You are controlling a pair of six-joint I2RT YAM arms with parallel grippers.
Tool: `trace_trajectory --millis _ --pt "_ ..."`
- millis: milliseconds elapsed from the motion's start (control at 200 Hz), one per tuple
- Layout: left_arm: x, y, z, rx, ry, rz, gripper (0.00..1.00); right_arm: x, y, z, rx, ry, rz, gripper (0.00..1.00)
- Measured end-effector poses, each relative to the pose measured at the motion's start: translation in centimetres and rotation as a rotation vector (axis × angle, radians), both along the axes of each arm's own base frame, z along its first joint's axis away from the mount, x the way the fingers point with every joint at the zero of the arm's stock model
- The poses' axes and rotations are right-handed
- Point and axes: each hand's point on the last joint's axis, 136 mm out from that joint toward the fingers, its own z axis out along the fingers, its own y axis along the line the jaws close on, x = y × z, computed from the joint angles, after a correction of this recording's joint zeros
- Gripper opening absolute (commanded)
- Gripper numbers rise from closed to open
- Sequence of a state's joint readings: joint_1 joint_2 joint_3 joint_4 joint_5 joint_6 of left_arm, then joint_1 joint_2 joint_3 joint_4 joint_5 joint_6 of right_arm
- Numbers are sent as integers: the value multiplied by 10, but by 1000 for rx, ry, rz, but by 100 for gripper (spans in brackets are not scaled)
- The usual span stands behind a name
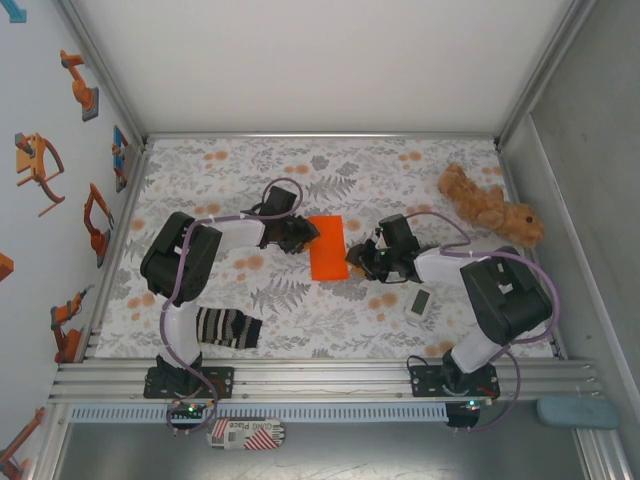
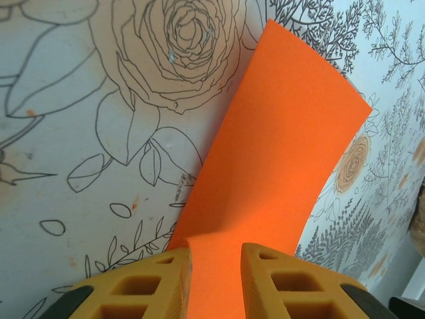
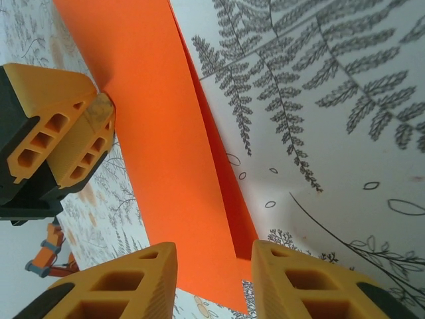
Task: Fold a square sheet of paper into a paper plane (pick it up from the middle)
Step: Fold the triangle a second time at the center of the table.
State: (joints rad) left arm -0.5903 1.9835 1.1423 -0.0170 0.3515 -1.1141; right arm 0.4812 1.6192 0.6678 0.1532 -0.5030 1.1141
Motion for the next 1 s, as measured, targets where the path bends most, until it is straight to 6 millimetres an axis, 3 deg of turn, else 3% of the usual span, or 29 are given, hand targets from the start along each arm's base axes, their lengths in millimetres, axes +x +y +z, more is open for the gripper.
trace_trajectory --millis 546,1002 --pt "0 0 0 -1 0 0 27 -12 15 -4 39 32 38 30" --pt "-1 0 0 -4 1 -3 27 -17 2 -4 -25 31 14 31"
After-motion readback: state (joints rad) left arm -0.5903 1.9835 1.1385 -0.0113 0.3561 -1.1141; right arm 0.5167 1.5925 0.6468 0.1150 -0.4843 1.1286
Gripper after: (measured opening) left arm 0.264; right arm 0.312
